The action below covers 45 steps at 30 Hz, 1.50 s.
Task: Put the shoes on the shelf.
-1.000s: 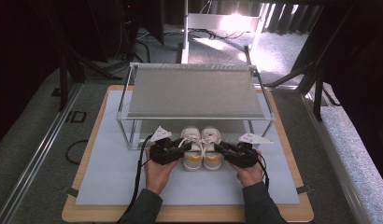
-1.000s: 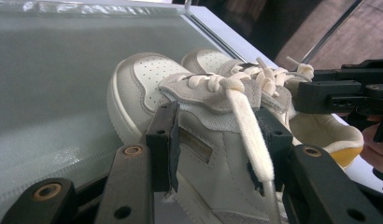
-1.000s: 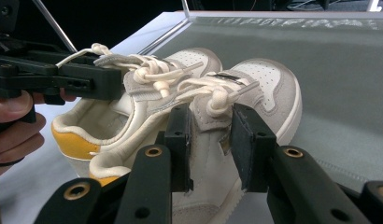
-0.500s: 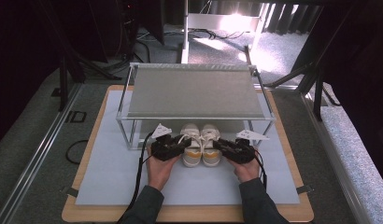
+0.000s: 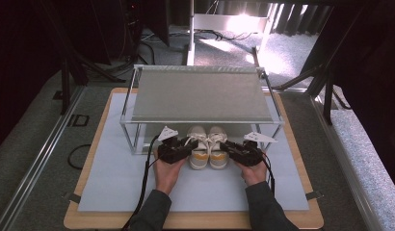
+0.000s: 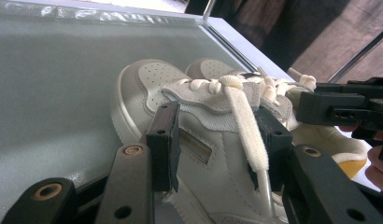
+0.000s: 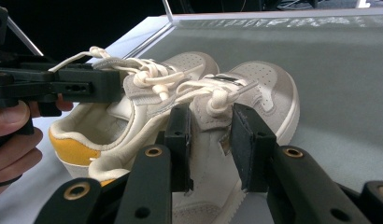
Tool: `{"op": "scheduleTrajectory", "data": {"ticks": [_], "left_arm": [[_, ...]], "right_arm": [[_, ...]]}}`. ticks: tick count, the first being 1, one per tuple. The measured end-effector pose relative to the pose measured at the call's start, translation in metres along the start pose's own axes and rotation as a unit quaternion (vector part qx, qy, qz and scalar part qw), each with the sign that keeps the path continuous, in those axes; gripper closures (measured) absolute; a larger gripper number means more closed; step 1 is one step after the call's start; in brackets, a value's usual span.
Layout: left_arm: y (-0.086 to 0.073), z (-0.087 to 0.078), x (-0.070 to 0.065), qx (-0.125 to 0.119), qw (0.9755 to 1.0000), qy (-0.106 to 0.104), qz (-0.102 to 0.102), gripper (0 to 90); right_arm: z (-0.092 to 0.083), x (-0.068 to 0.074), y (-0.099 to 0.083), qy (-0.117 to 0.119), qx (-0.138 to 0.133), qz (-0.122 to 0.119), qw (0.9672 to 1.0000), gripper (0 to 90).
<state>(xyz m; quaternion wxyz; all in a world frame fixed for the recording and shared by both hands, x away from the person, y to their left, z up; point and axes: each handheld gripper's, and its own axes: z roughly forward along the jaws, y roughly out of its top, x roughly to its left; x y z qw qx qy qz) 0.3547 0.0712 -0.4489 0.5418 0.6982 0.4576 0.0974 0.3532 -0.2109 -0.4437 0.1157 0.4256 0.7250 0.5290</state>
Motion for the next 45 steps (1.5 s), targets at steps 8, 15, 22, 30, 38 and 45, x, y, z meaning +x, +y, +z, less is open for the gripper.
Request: {"op": "scheduleTrajectory", "data": {"ticks": [8,15,22,30,38,45], "left_arm": [[-0.001,0.008,0.006,-0.021,0.9996,0.008,-0.017,58.6],[-0.005,0.015,0.012,-0.035,0.9990,0.014,-0.023,58.7],[-0.004,0.020,0.017,-0.053,0.9980,0.017,-0.028,59.0],[-0.003,0.028,0.021,-0.071,0.9965,0.026,-0.035,59.3],[-0.005,0.035,0.024,-0.076,0.9955,0.039,-0.041,59.4],[-0.006,0.037,0.029,-0.060,0.9958,0.048,-0.049,55.2]], "right_arm": [[0.009,-0.006,0.000,-0.002,-0.006,0.012,0.9999,69.4],[0.017,-0.010,0.001,-0.008,-0.006,0.014,0.9999,69.4],[0.024,-0.013,0.003,-0.012,-0.010,0.020,0.9997,69.4],[0.030,-0.016,0.006,-0.013,-0.015,0.041,0.9989,69.4],[0.038,-0.022,0.005,-0.016,-0.033,0.038,0.9986,69.4],[0.039,-0.025,0.002,-0.015,-0.012,0.085,0.9962,68.1]]}}
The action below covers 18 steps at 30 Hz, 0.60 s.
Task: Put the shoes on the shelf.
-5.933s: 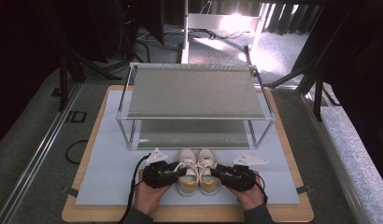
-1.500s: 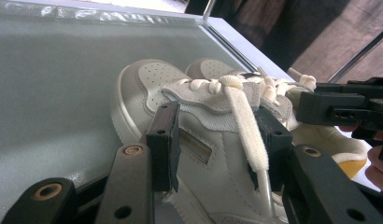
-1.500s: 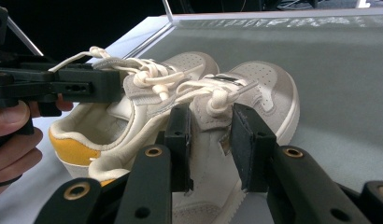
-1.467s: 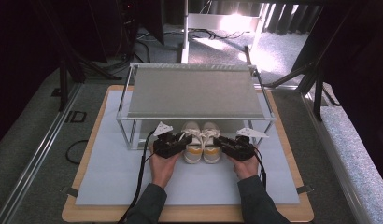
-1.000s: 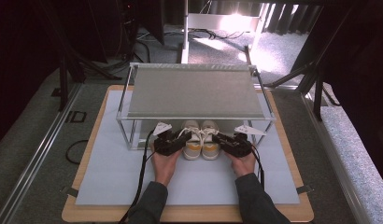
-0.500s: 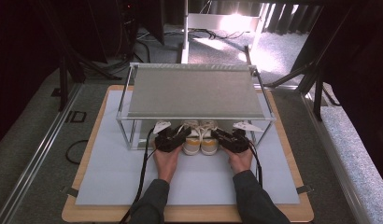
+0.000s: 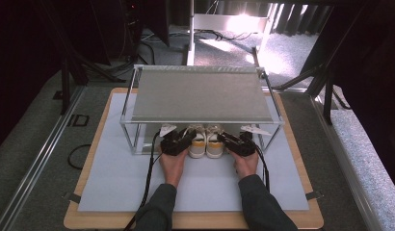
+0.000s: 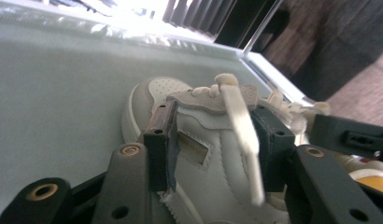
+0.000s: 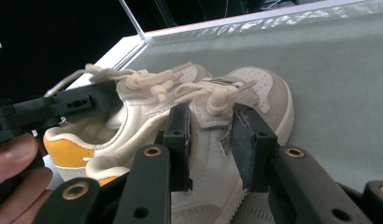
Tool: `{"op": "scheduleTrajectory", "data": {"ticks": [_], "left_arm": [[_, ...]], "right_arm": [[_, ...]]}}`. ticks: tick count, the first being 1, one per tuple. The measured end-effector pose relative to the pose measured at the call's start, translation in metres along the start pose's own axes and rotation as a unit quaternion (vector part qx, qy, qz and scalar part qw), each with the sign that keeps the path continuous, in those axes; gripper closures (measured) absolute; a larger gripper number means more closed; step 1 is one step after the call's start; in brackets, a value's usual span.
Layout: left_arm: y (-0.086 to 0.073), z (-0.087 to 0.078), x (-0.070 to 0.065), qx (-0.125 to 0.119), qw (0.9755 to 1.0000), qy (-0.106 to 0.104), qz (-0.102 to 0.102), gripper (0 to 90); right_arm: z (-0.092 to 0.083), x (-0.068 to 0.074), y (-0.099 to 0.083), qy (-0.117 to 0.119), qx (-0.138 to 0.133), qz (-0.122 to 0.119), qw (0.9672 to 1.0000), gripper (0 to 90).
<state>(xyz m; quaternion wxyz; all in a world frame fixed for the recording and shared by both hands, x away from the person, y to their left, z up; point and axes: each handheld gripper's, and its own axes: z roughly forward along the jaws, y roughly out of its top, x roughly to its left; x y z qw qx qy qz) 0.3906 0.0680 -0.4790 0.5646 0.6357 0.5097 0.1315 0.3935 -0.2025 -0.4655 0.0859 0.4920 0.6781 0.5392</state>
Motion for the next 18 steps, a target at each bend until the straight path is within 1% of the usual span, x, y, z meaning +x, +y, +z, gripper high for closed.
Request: {"op": "scheduleTrajectory", "data": {"ticks": [1,2,3,6,7,9,11,12,13,14,15,16,17,18], "left_arm": [[0.000,0.000,0.001,0.002,1.0000,-0.002,-0.003,53.2],[0.000,-0.001,0.002,0.001,1.0000,-0.004,-0.006,52.0],[0.000,-0.001,0.002,-0.002,1.0000,-0.005,-0.008,50.8],[0.000,-0.002,0.002,-0.003,0.9999,-0.009,-0.010,46.3],[0.001,-0.002,0.001,-0.004,0.9999,-0.007,-0.010,45.1],[0.000,-0.006,0.001,-0.010,0.9998,-0.011,-0.010,42.7],[0.001,-0.010,0.001,-0.015,0.9998,-0.013,-0.009,40.8],[0.002,-0.013,0.001,-0.017,0.9997,-0.018,-0.006,40.2],[0.002,-0.015,0.000,-0.019,0.9996,-0.023,-0.004,40.1],[0.003,-0.018,0.000,-0.020,0.9995,-0.022,0.001,39.0],[0.003,-0.018,0.000,-0.020,0.9995,-0.022,0.001,38.6],[0.003,-0.020,-0.001,-0.022,0.9994,-0.026,-0.003,38.2],[0.004,-0.023,-0.003,-0.018,0.9994,-0.030,-0.006,37.2],[0.004,-0.025,-0.003,-0.018,0.9992,-0.035,-0.004,36.5]], "right_arm": [[-0.002,0.004,0.000,0.002,0.015,0.019,0.9997,67.6],[0.001,-0.001,0.001,-0.004,-0.005,-0.020,0.9998,66.6],[-0.002,0.004,0.001,0.001,0.018,0.015,0.9997,65.7],[-0.003,0.005,0.001,-0.001,0.019,0.013,0.9997,60.5],[-0.003,0.005,0.001,-0.002,0.017,0.015,0.9997,58.3],[-0.004,0.006,0.001,-0.009,0.012,0.018,0.9997,54.4],[-0.007,0.007,0.001,-0.004,0.010,0.018,0.9998,52.0],[-0.008,0.008,0.001,-0.004,0.009,0.015,0.9998,50.5],[-0.005,0.002,0.002,-0.008,-0.026,-0.042,0.9988,49.3],[-0.009,0.006,0.002,-0.007,-0.018,-0.026,0.9995,48.0],[-0.009,0.006,0.002,-0.007,-0.018,-0.026,0.9995,48.0],[-0.013,0.010,0.002,-0.004,-0.024,-0.032,0.9992,45.0],[-0.015,0.011,0.002,-0.002,-0.026,-0.034,0.9991,44.0],[-0.017,0.013,0.002,0.002,-0.032,-0.042,0.9986,42.4]]}}
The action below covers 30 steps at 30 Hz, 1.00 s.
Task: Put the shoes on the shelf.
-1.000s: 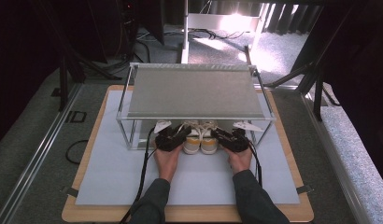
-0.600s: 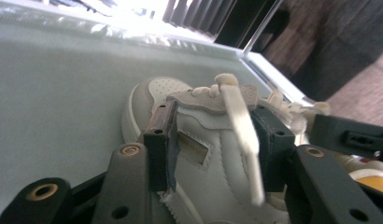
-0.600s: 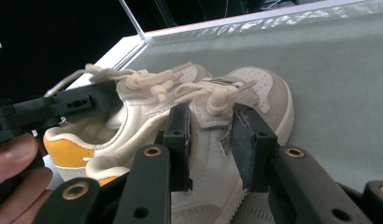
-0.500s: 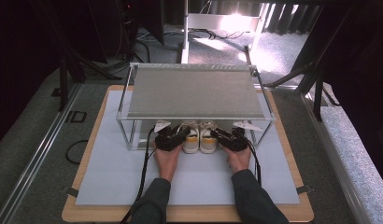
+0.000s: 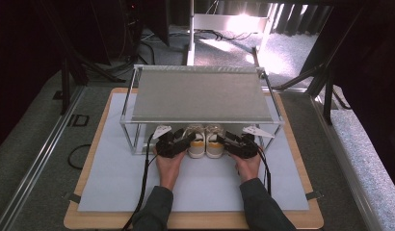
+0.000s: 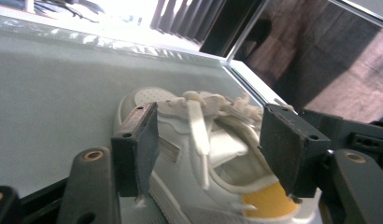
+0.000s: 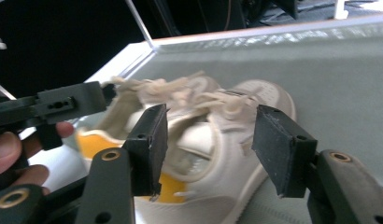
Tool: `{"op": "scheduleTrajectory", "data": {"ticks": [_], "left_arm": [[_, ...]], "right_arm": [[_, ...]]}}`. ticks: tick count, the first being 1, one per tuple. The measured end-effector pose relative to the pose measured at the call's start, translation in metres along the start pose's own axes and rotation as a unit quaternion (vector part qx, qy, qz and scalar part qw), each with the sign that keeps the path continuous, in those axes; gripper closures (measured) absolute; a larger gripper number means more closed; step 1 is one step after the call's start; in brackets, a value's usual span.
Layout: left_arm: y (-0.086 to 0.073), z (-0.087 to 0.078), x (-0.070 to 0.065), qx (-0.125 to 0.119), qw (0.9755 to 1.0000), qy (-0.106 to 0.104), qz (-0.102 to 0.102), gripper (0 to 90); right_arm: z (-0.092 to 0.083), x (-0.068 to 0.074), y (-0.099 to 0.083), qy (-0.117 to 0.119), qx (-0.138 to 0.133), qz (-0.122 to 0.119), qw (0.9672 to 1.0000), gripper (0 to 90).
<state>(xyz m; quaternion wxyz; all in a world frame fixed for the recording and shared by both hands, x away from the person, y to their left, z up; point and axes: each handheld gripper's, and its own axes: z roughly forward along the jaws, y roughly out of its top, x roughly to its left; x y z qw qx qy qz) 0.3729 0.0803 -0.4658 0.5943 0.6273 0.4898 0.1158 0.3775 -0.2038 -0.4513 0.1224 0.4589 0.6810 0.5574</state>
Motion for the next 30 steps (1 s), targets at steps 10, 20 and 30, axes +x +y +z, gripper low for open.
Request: {"op": "scheduleTrajectory", "data": {"ticks": [10,20,30], "left_arm": [[-0.002,-0.011,-0.010,0.023,0.9990,-0.017,0.033,27.3],[-0.008,-0.016,-0.018,0.046,0.9949,-0.014,0.088,23.9],[-0.016,-0.012,-0.025,0.079,0.9895,0.014,0.120,18.5]], "right_arm": [[-0.012,0.018,-0.001,0.008,0.003,-0.038,0.9992,31.9],[-0.015,0.025,-0.009,-0.008,0.027,-0.089,0.9957,28.7],[-0.013,0.025,-0.018,-0.025,0.050,-0.109,0.9924,26.5]]}}
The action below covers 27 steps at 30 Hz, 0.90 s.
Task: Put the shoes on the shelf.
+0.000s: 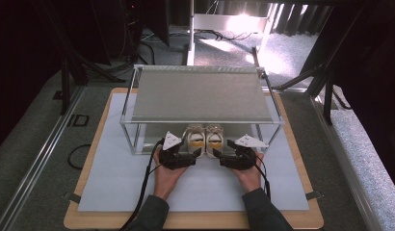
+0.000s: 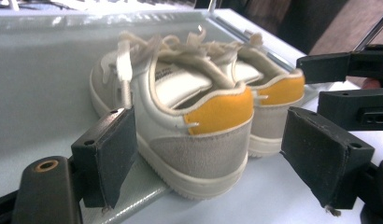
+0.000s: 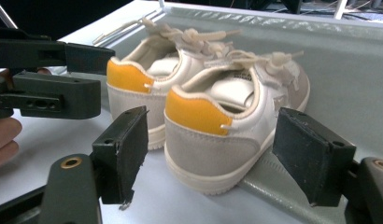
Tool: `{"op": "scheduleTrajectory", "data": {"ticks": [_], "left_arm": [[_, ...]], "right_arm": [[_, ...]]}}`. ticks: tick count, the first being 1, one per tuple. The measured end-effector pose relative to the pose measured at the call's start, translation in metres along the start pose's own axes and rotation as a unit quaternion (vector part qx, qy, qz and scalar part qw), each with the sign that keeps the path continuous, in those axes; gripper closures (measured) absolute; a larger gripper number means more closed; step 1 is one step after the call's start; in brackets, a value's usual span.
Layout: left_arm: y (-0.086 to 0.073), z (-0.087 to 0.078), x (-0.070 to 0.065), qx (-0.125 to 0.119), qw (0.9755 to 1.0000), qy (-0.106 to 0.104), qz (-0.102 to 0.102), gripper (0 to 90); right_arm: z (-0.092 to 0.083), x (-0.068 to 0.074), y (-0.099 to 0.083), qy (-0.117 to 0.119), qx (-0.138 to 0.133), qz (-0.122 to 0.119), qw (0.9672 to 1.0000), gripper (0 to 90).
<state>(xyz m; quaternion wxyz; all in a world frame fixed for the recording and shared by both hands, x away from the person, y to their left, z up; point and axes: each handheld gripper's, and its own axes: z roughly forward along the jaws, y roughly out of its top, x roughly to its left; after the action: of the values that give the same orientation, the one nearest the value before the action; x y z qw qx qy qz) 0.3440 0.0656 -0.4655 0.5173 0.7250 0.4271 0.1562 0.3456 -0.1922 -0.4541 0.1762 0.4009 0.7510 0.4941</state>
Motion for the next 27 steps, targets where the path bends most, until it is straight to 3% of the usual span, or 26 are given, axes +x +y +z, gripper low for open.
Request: {"op": "scheduleTrajectory", "data": {"ticks": [13,22,27], "left_arm": [[-0.003,0.008,-0.006,0.025,0.9993,0.015,0.024,18.7],[-0.005,0.021,-0.005,0.053,0.9982,0.026,0.015,18.9],[-0.005,0.023,-0.005,0.056,0.9980,0.029,0.010,20.0]], "right_arm": [[0.007,0.000,-0.005,-0.008,0.025,-0.007,0.9996,24.7],[0.018,-0.001,-0.008,-0.016,0.040,0.000,0.9991,25.4],[0.022,-0.001,-0.010,-0.017,0.042,0.005,0.9990,26.8]]}}
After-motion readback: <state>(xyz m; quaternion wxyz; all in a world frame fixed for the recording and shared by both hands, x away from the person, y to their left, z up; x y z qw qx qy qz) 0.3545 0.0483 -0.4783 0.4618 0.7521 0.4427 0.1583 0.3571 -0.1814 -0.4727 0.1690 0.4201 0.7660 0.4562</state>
